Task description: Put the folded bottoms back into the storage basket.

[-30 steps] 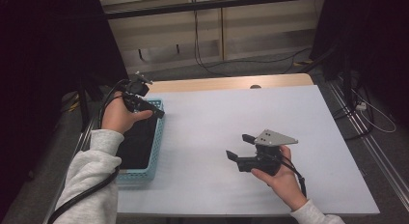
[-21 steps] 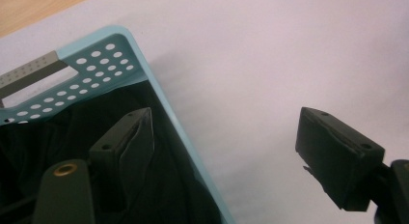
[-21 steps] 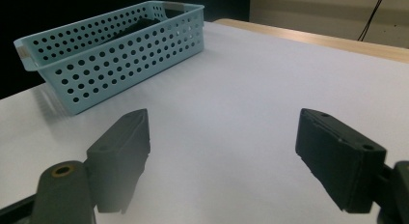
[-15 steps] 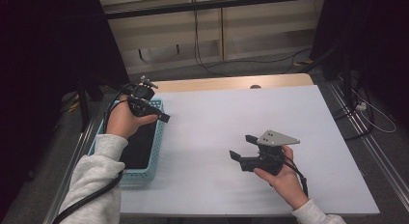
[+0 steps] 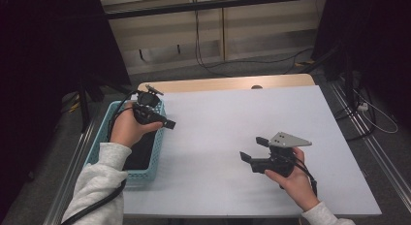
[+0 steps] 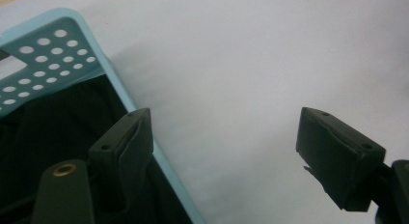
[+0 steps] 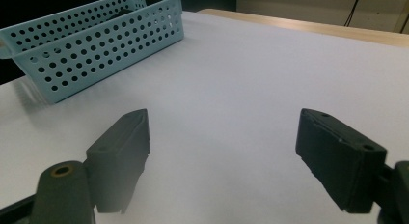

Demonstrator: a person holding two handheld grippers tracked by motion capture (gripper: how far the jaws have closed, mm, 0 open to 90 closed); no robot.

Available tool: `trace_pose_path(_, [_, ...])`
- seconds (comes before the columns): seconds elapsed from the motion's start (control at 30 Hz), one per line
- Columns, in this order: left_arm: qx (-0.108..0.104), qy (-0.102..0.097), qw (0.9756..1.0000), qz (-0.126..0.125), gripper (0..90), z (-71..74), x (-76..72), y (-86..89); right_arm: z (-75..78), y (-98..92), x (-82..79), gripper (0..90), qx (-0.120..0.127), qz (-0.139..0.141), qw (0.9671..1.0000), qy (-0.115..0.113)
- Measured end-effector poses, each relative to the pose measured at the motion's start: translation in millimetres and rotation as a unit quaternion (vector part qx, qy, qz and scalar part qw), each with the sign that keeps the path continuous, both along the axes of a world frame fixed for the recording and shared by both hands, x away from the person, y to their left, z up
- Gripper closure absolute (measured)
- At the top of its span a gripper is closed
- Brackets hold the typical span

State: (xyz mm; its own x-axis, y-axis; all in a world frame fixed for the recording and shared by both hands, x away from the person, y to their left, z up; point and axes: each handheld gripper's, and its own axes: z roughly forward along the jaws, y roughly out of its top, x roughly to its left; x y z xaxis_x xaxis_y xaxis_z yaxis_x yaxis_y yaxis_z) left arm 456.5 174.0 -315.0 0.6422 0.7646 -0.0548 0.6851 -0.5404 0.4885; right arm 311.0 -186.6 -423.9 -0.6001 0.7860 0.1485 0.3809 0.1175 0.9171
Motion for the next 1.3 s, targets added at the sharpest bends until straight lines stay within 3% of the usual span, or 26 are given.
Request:
trace_pose_path(0.23, [-0.009,0.001,0.9998,-0.019,20.7,-8.9,-6.1,-10.4,-3.0,-12.9,-1.7,19.1,-0.002,-0.01,0.9999,0.003])
trace_pose_path(0.67, [-0.021,0.009,0.9992,-0.032,20.5,-24.8,-14.2,-21.5,-10.0,-33.4,-7.8,18.8,-0.007,-0.02,0.9997,0.013])
trace_pose_path(1.07, [-0.032,0.016,0.9982,-0.048,19.9,-43.6,-27.4,-30.1,-9.7,-37.4,-12.1,18.1,-0.001,-0.02,0.9997,0.017])
trace_pose_path(1.17, [-0.045,0.017,0.9975,-0.051,19.8,-47.1,-31.3,-32.6,-8.8,-39.0,-13.0,18.1,0.001,-0.022,0.9996,0.017])
trace_pose_path(1.3, [-0.037,0.013,0.998,-0.049,19.7,-53.5,-33.8,-32.7,-8.8,-40.6,-13.8,17.7,-0.001,-0.019,0.9997,0.018])
